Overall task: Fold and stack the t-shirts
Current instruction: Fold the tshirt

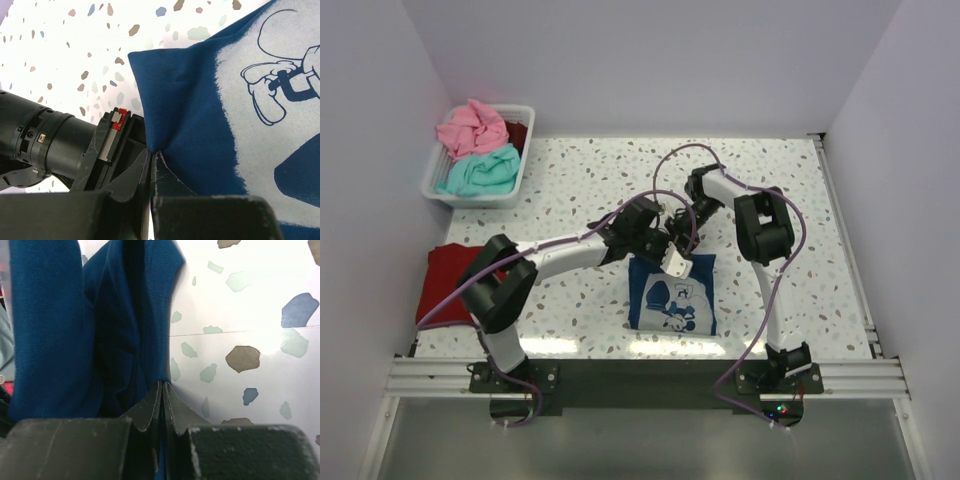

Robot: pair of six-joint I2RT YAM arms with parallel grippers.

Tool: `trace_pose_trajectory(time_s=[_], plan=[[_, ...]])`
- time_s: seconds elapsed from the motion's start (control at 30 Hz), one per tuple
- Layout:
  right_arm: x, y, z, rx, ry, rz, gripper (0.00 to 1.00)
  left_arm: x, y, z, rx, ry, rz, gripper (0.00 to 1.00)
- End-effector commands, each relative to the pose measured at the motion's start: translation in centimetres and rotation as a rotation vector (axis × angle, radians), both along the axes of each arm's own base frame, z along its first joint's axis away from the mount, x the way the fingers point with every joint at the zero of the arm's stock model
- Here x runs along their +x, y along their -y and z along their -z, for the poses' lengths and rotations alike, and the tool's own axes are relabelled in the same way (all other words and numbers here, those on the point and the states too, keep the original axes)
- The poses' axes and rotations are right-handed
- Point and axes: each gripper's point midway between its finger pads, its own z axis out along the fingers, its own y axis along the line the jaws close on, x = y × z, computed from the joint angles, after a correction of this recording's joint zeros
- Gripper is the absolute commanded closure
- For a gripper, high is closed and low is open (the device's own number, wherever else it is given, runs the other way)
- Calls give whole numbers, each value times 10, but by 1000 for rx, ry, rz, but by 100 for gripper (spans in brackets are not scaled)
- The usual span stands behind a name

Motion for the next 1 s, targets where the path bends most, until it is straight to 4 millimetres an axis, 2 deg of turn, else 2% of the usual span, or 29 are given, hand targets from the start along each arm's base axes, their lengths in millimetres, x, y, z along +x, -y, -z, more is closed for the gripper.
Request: trace_pose_trajectory(time_s=[0.0, 0.03, 0.23, 0.4, 0.5, 0.63, 0.67, 0.77, 0.83, 0.87, 0.97], plan=[[-24, 11, -6, -52, -113, -34, 94, 16, 7, -6, -36, 81, 4, 100], [-24, 11, -6, -52, -115, -35, 94, 23, 9, -8, -50, 104, -7, 100], [-25, 10, -7, -44, -122, -33, 94, 36, 2, 6, -44, 141, -46, 100], [-25, 9, -7, -46, -127, -26, 93, 40, -3, 25, -28, 161, -64, 100], [-23, 9, -9, -45, -119, -21, 91, 36, -7, 35, -20, 167, -60, 96], [-15, 7, -14, -51, -87, -13, 87, 32, -10, 41, -11, 223, -31, 83], [-13, 7, -15, -63, -85, -6, 85, 31, -11, 45, -9, 237, -24, 82], [6, 8, -24, -97, 1, 13, 78, 28, -12, 53, 8, 261, 2, 79], [28, 11, -31, -138, 93, 37, 75, 21, -13, 60, 28, 272, 44, 76], [39, 10, -38, -139, 142, 47, 73, 18, -15, 63, 40, 275, 59, 75], [56, 17, -57, -172, 229, 67, 69, 9, -19, 72, 71, 267, 102, 70]])
